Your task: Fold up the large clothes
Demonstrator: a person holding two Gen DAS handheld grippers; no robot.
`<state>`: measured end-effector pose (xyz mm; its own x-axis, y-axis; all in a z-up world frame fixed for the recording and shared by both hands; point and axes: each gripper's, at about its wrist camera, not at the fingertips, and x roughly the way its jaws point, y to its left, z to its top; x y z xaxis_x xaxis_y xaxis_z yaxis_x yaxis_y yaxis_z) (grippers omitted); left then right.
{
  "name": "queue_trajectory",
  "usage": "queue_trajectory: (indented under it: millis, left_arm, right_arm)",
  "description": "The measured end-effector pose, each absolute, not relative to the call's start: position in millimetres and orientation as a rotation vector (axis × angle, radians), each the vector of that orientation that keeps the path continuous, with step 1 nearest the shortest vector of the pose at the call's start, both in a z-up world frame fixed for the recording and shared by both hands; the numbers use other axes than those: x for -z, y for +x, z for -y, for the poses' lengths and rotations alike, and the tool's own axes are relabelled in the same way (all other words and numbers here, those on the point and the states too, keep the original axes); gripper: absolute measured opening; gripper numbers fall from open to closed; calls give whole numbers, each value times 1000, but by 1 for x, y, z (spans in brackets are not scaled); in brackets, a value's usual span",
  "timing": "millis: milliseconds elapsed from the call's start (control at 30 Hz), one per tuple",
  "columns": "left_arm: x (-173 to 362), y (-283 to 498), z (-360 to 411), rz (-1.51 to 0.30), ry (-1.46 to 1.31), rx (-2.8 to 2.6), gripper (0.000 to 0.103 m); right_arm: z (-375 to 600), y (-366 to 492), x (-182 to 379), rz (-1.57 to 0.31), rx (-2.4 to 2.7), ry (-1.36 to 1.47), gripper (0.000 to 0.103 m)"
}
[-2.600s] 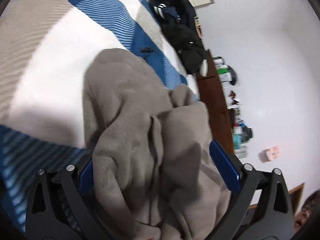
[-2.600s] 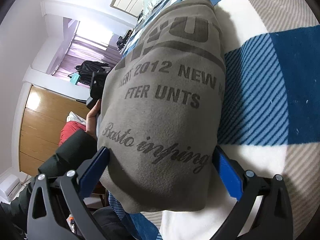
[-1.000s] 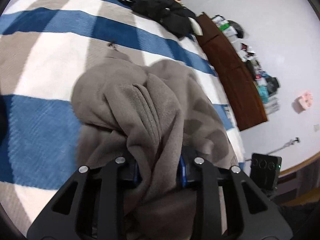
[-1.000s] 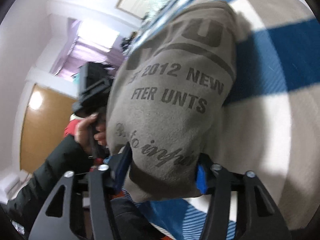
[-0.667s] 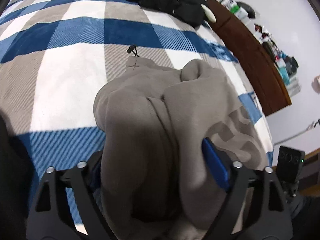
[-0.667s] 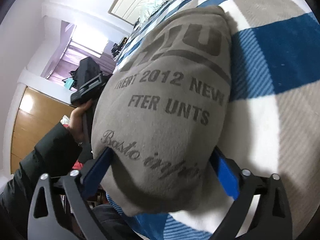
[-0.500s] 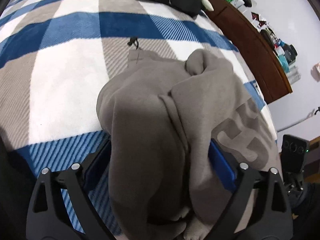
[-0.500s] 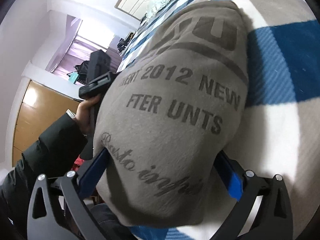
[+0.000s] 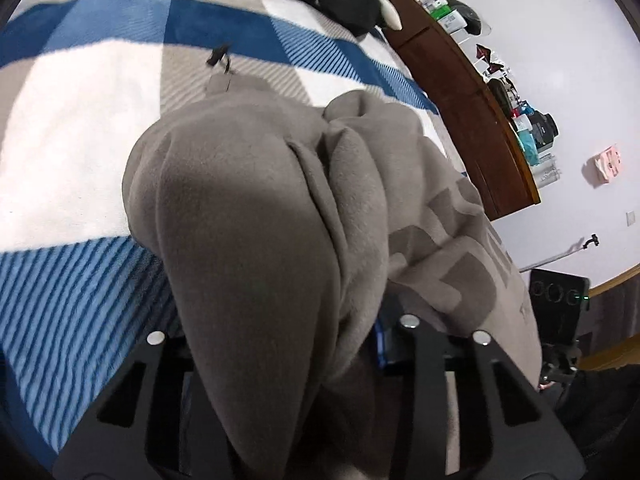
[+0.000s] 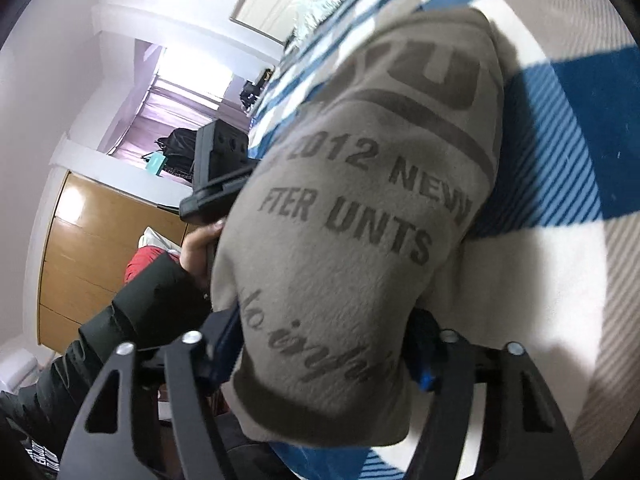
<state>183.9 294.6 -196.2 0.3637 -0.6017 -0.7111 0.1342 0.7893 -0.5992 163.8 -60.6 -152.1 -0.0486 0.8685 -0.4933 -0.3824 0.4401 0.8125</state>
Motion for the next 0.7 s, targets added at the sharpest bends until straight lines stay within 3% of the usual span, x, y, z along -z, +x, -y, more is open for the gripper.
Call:
queue_trajectory:
  millis: [467,700]
  left_arm:
    - [152,119,-242,-990,-471,508,30]
    - [104,79,-247,-901,-497,515,28]
  right_arm:
    - [82,119,102,-1199,-1130,487,55]
    - [70,101,39,-1131,-1186,435,53]
